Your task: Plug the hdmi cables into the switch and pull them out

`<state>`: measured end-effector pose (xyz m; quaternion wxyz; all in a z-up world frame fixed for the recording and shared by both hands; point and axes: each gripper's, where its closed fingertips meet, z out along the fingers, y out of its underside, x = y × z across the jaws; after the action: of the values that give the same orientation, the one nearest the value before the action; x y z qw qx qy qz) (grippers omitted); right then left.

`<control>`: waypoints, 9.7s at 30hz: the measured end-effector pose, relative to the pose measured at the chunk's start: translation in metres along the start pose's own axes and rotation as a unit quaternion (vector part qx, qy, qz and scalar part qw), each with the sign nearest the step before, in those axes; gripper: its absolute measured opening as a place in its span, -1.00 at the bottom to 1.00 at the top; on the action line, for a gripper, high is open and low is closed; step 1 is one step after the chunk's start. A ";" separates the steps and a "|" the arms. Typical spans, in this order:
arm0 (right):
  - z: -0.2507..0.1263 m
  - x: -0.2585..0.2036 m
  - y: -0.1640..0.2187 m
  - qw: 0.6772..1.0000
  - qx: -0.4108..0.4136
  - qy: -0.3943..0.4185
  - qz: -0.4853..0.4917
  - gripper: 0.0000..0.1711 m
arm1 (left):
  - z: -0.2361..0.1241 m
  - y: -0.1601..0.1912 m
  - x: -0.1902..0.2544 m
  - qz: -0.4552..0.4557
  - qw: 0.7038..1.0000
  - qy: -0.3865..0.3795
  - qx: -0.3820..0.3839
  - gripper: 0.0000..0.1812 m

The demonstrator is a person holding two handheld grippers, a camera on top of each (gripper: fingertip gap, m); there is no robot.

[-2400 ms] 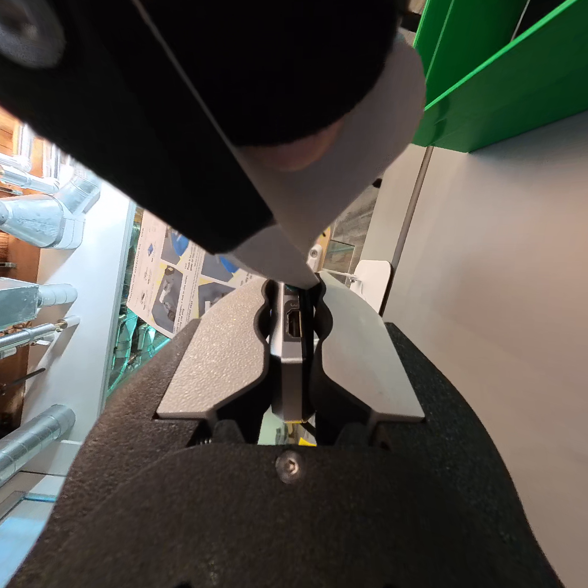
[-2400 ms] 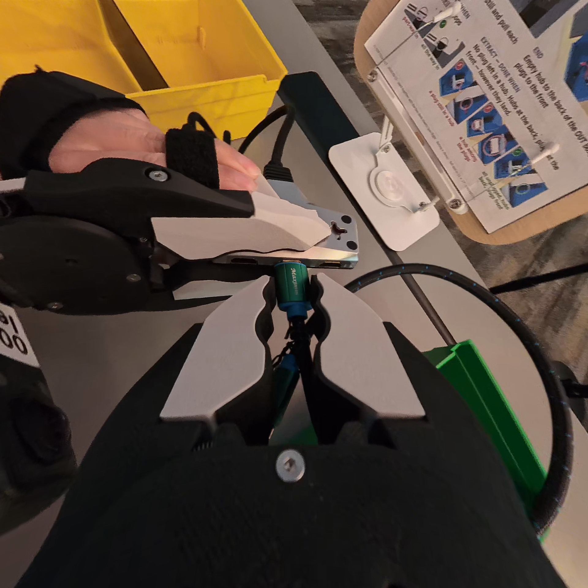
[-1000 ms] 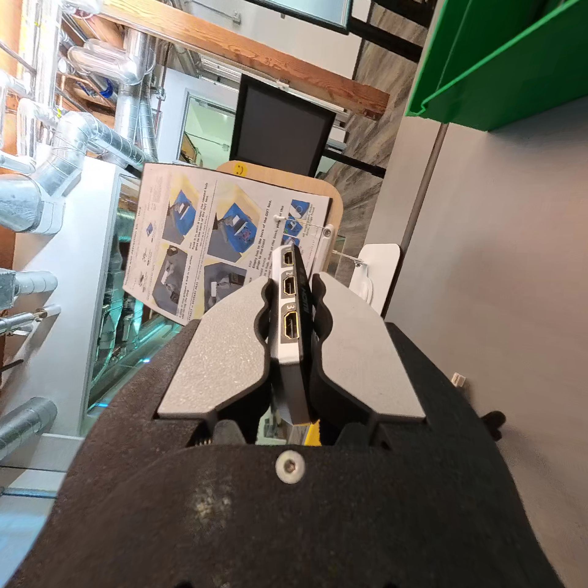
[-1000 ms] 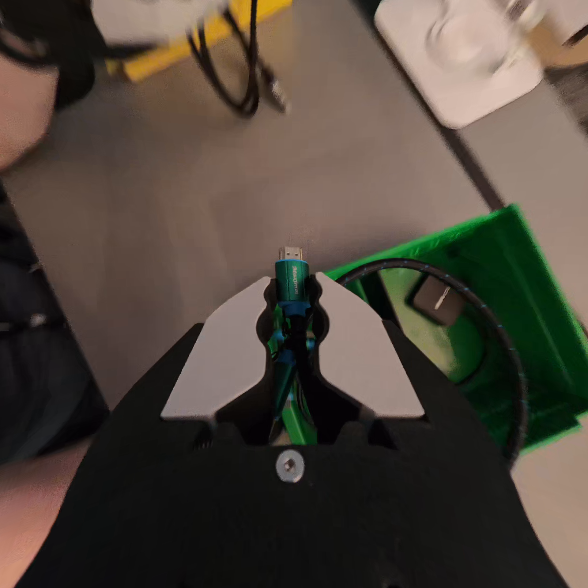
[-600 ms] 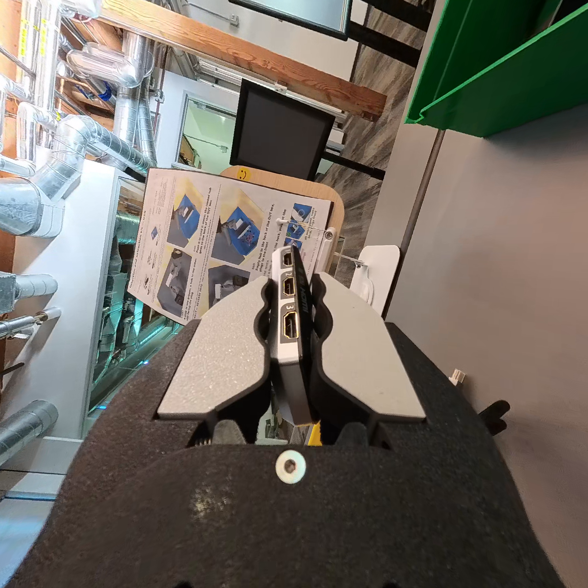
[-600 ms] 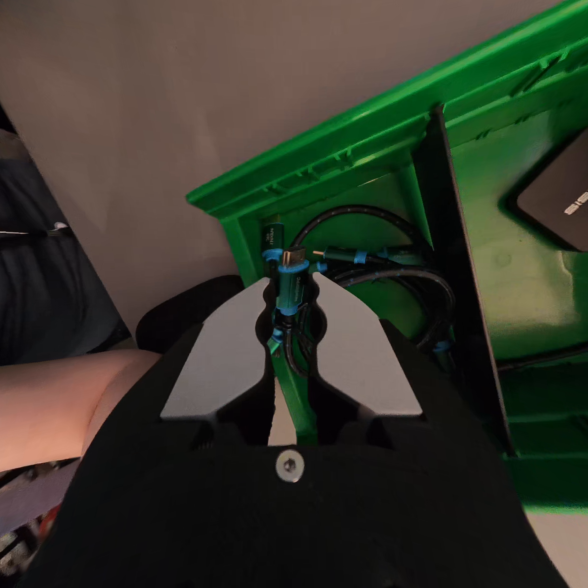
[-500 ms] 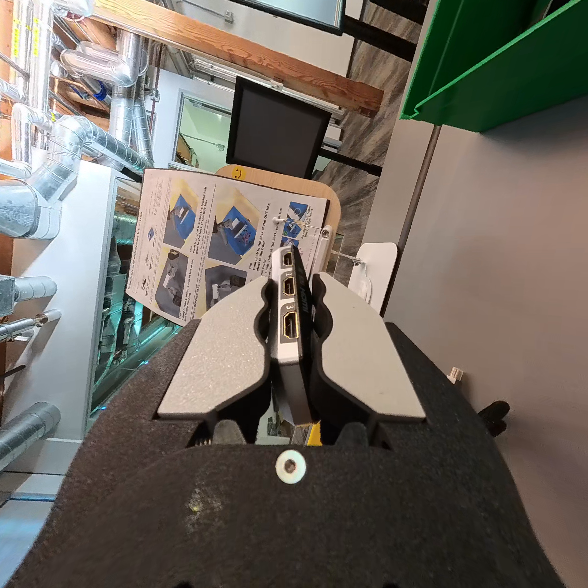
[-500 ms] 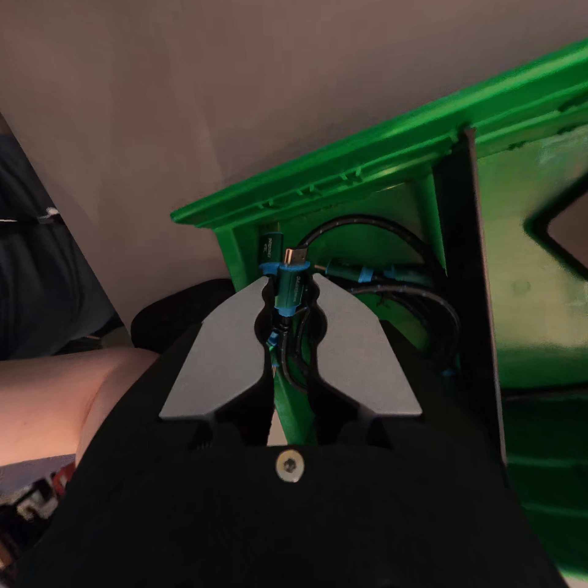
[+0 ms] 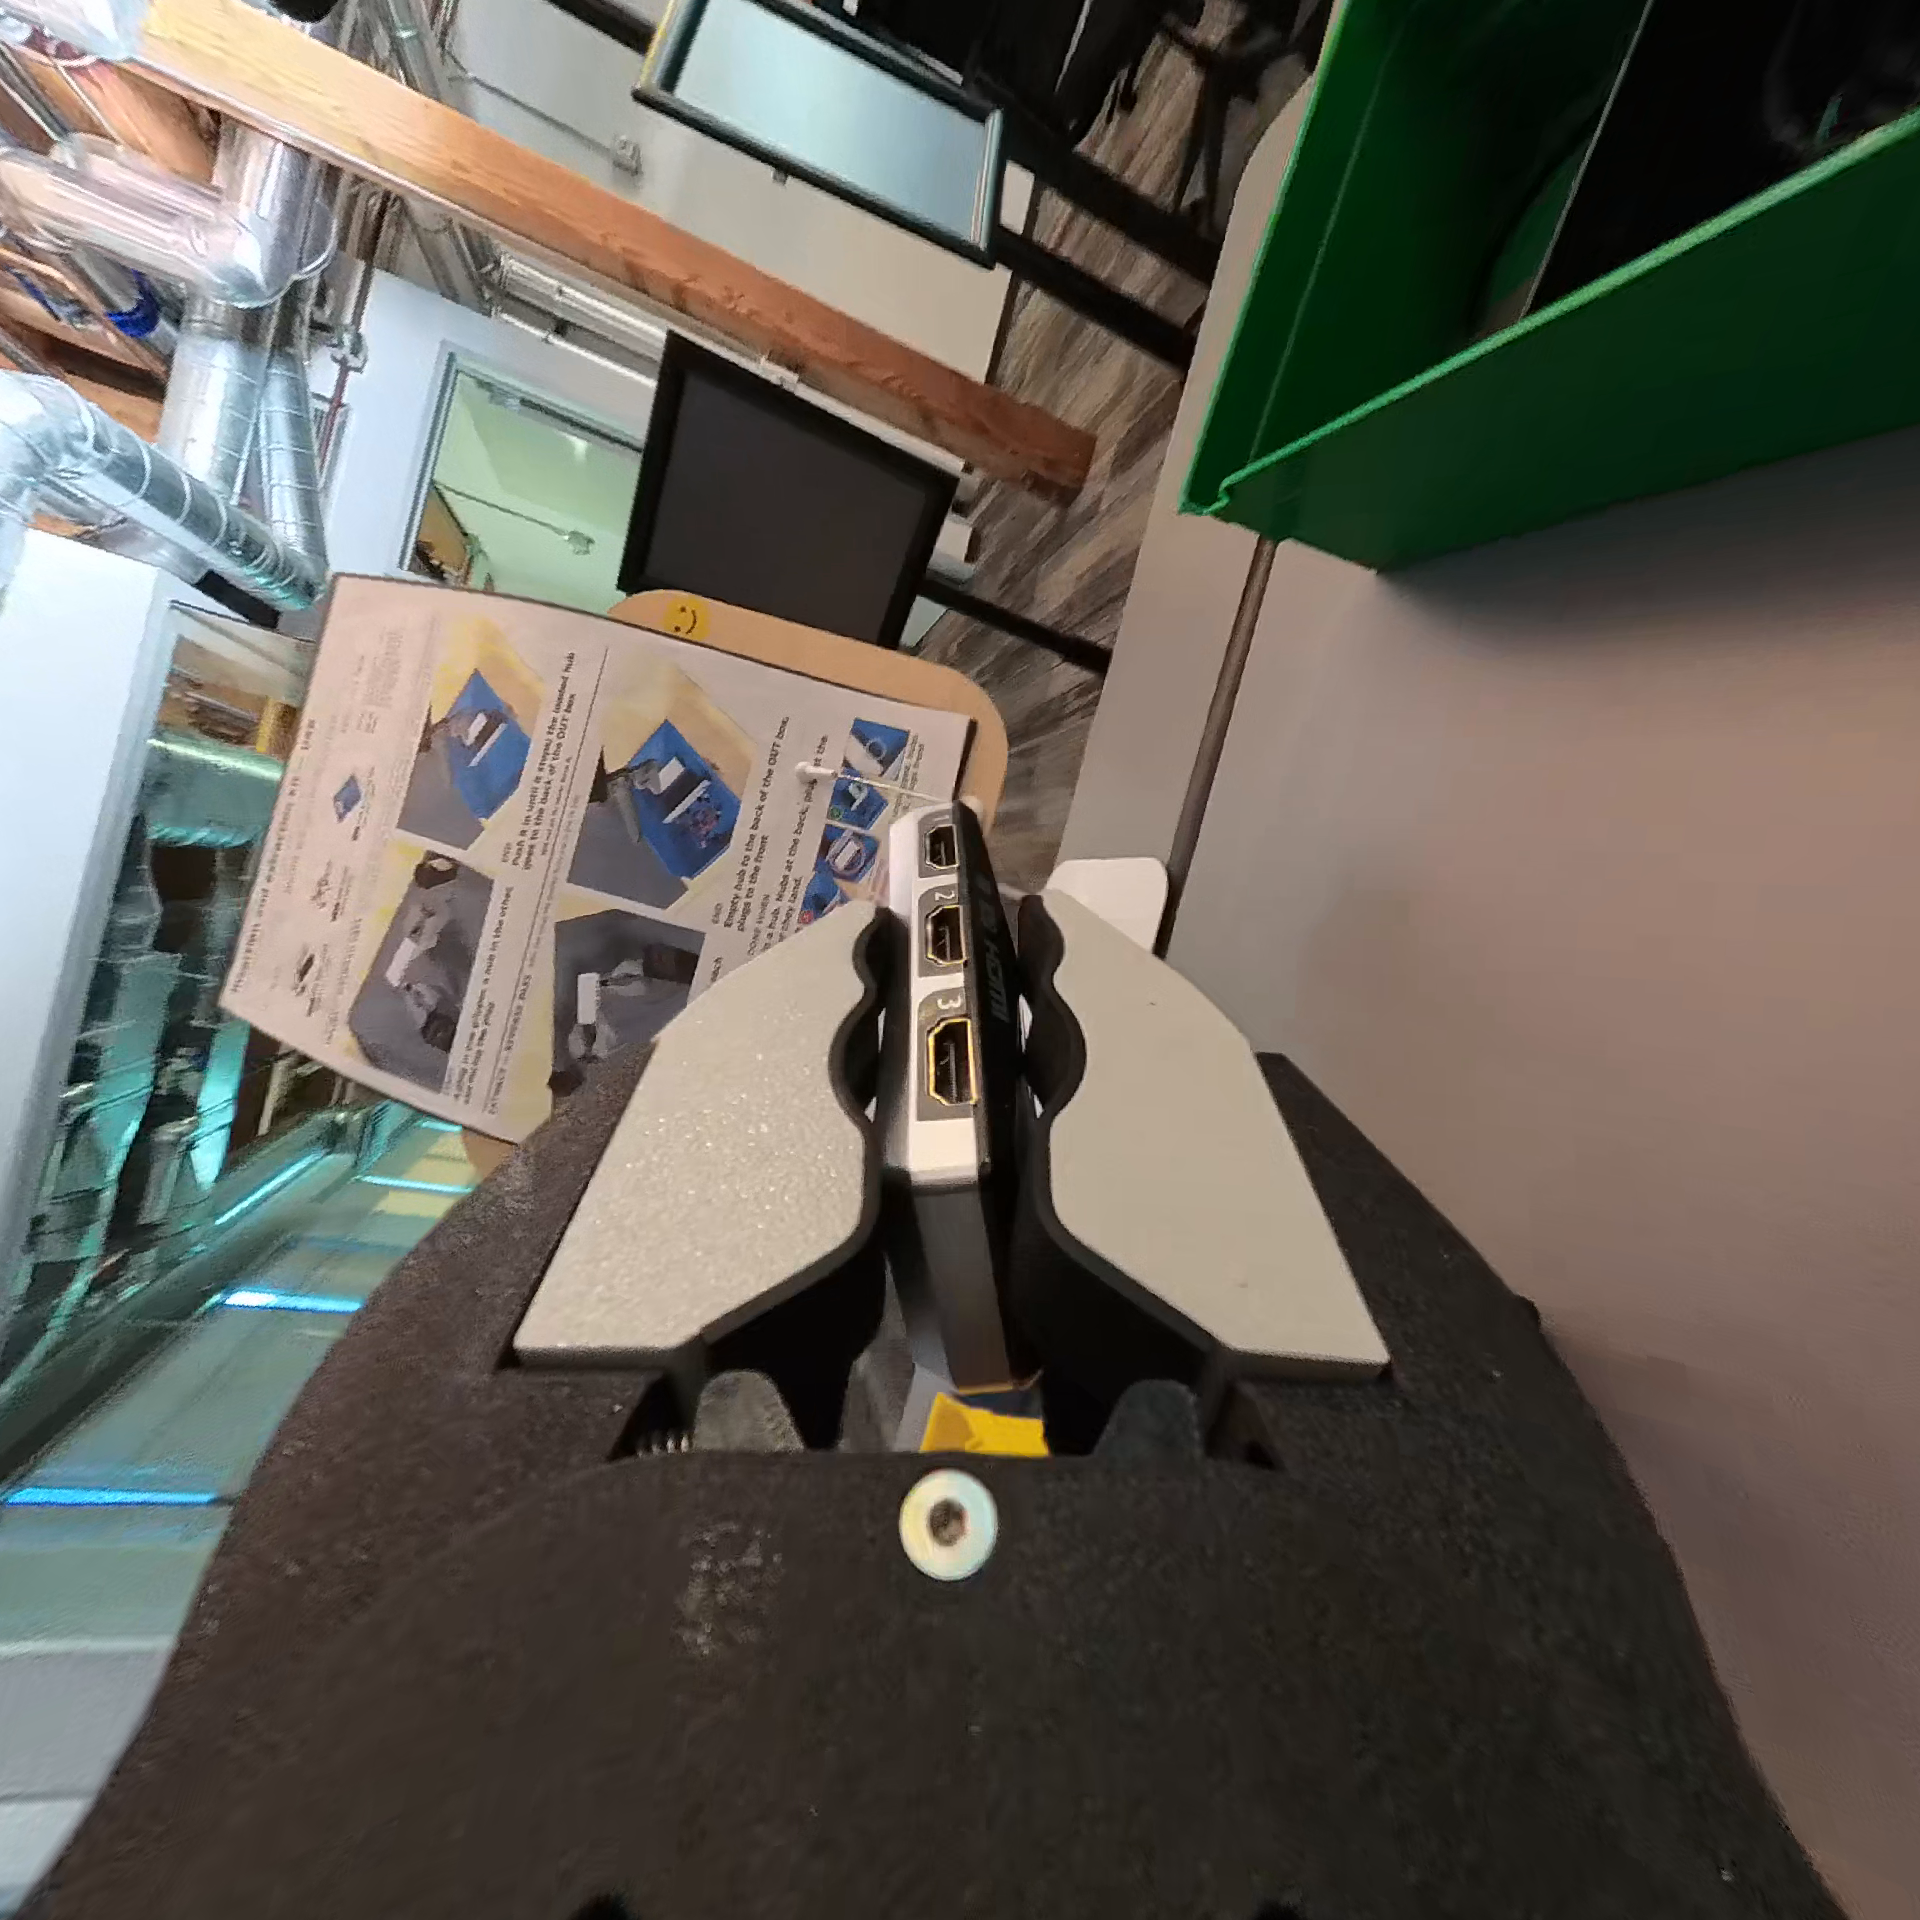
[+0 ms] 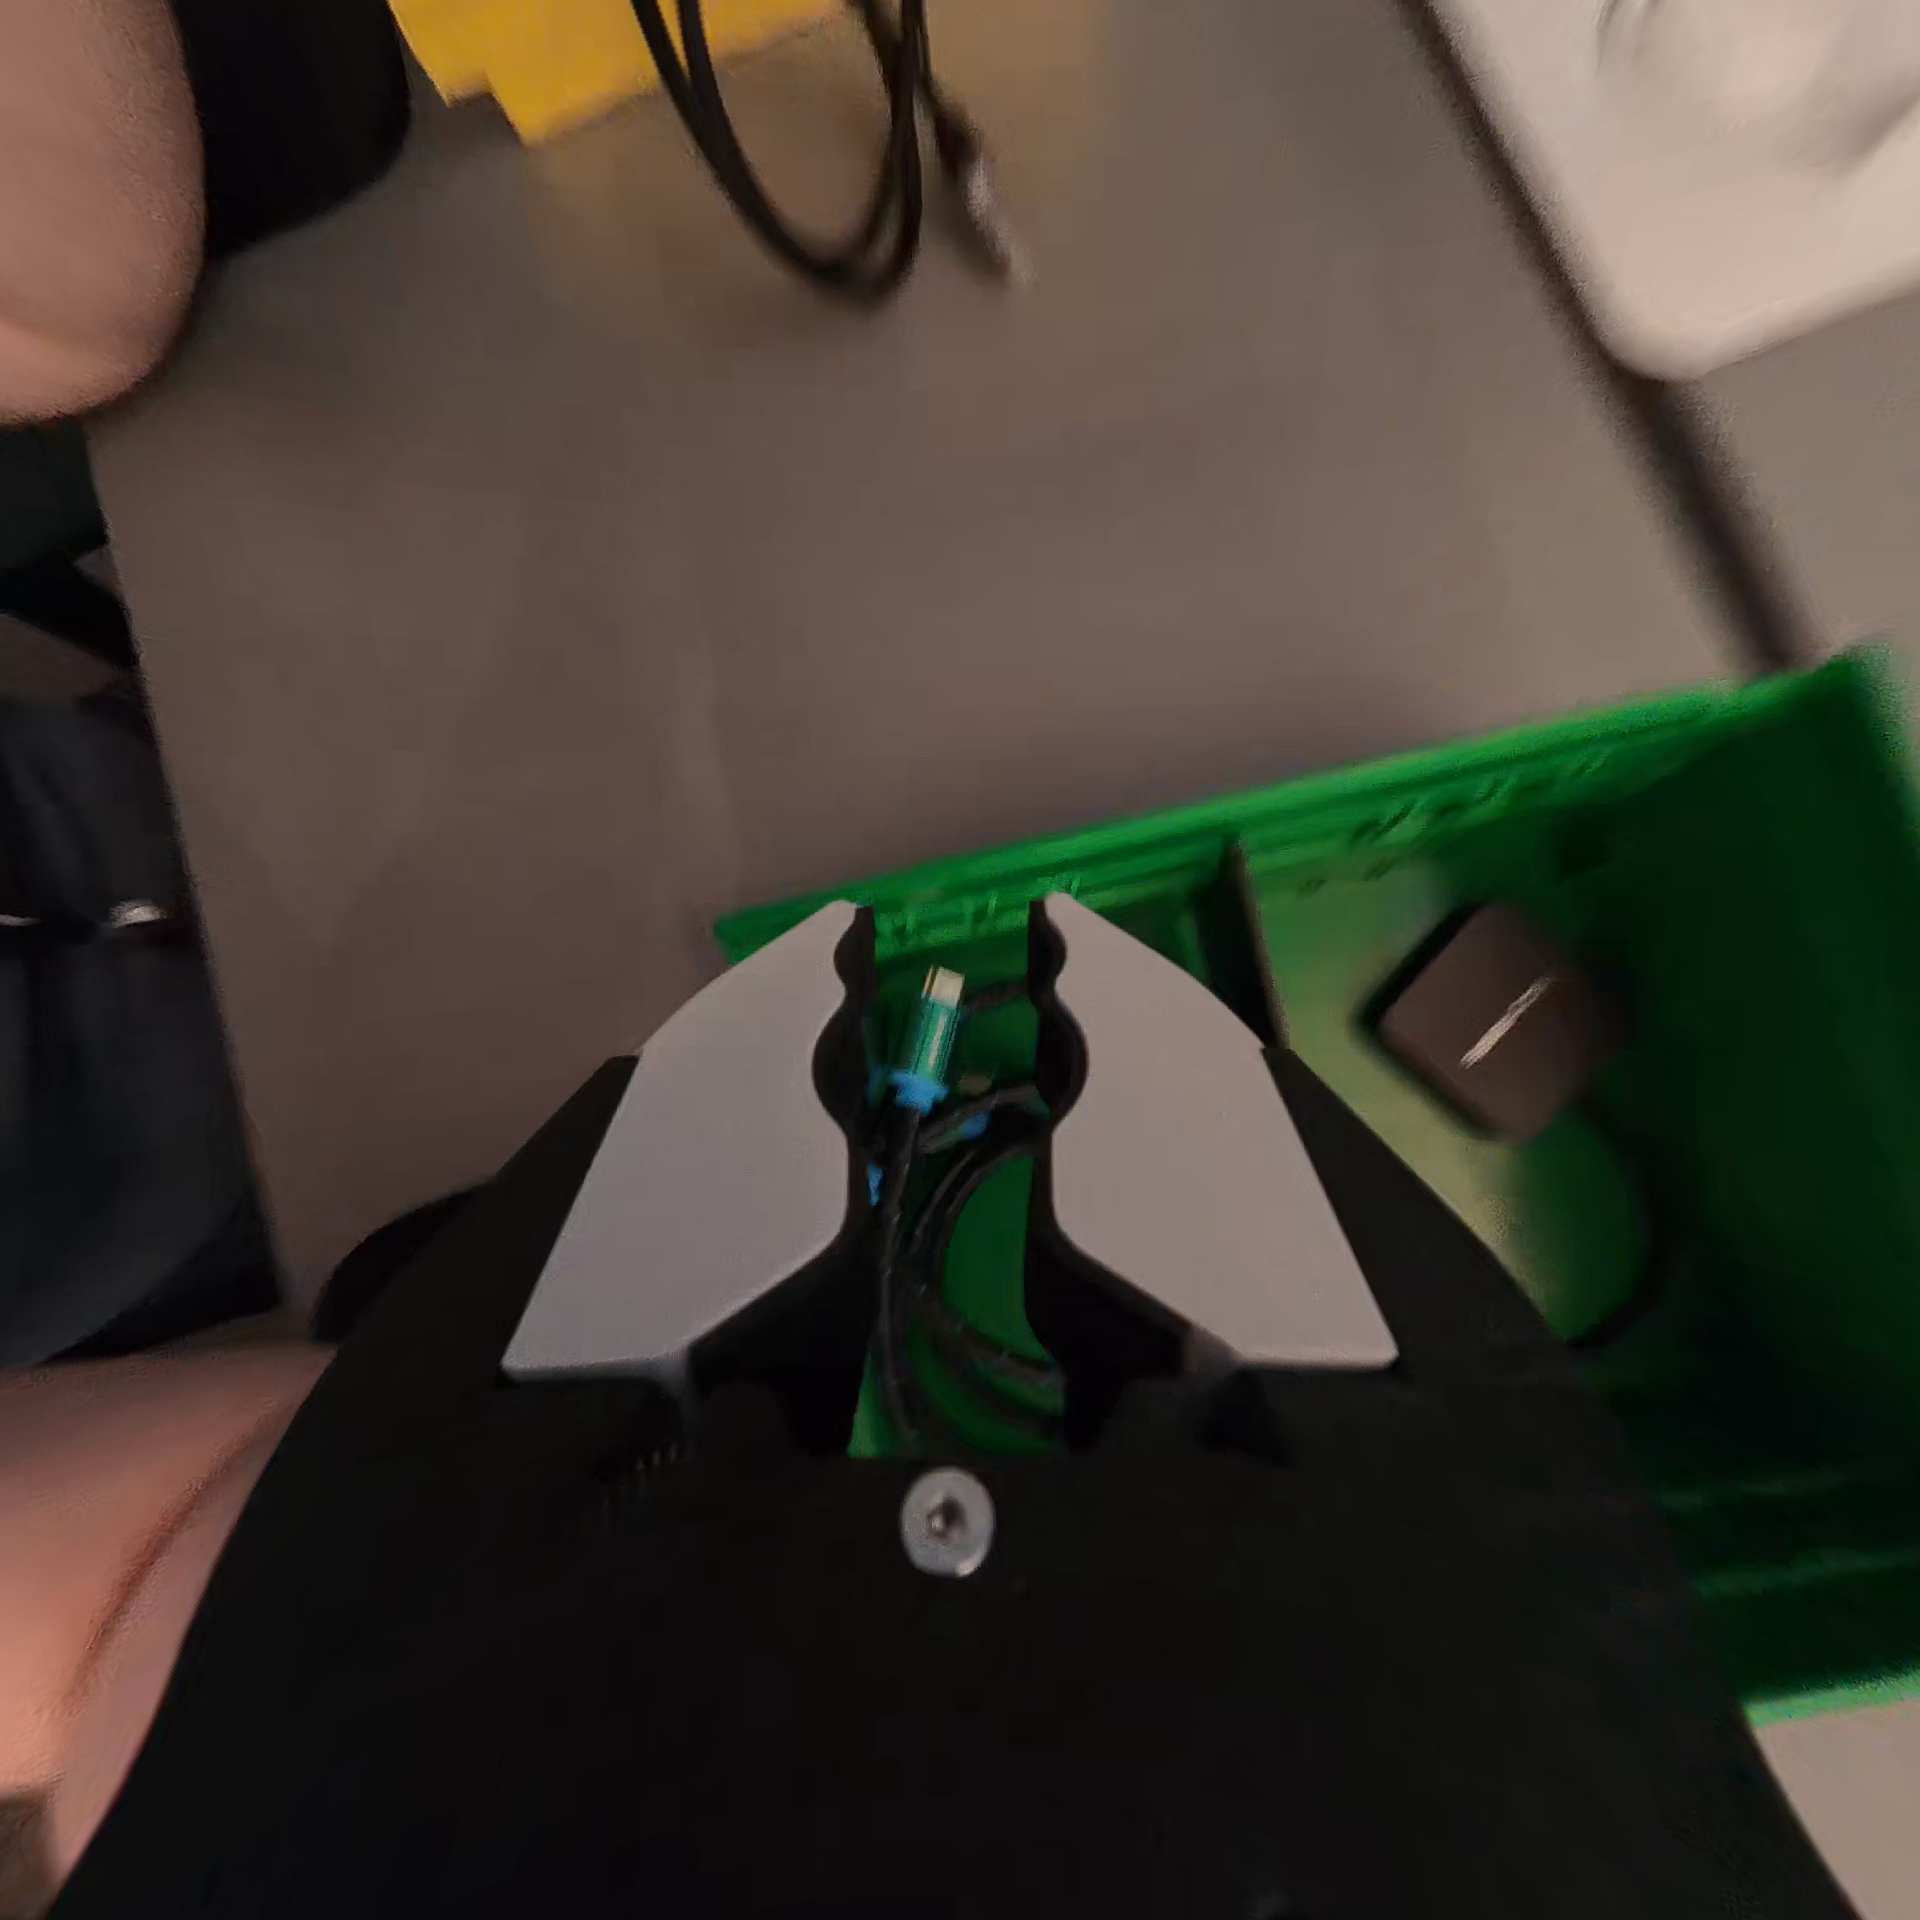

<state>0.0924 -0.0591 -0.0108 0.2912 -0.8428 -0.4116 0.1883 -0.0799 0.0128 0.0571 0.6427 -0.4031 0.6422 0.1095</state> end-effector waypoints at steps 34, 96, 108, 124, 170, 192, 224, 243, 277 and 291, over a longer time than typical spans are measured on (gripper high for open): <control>0.028 -0.076 -0.142 0.825 0.091 0.292 -0.475 -0.76 | -0.029 -0.037 0.014 -0.014 0.986 0.071 0.150 -0.67; -0.106 0.078 -0.050 0.833 0.009 0.514 -0.204 -0.73 | -0.027 -0.022 -0.012 -0.044 0.996 0.011 0.082 -0.78; -0.061 0.101 0.027 0.906 -0.129 0.393 -0.093 -0.71 | -0.024 -0.018 -0.009 -0.034 0.997 0.017 0.066 -0.79; -0.053 0.091 0.097 0.919 -0.243 0.310 0.012 -0.67 | -0.018 -0.013 0.000 -0.025 0.998 0.034 0.049 -0.80; 0.048 0.153 0.057 0.917 -0.207 0.337 0.042 -0.52 | -0.013 -0.009 0.011 -0.003 0.999 0.049 0.020 -0.82; -0.012 0.071 0.090 0.979 -0.140 0.143 0.024 -0.94 | -0.008 0.000 0.011 -0.010 0.999 0.048 -0.002 -0.83; -0.096 0.133 0.136 0.902 0.014 0.292 0.317 -0.52 | -0.159 0.298 -0.052 -0.551 0.728 -0.071 -0.401 -0.38; -0.035 0.134 0.184 0.836 -0.138 0.219 0.485 -0.91 | -0.189 0.391 0.032 -0.565 0.582 -0.015 -0.585 -0.51; 0.033 0.127 0.097 0.888 -0.107 0.120 0.431 -0.86 | -0.128 0.307 0.068 -0.509 0.621 0.176 -0.569 -0.77; 0.032 0.129 0.096 0.844 -0.095 0.157 0.504 -0.89 | -0.107 0.263 0.099 -0.501 0.586 0.284 -0.570 -0.86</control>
<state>0.2069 0.0080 -0.1071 0.1358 -0.9760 0.1052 0.1341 -0.3171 0.0755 -0.1168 0.0189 -0.9554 0.2947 -0.0061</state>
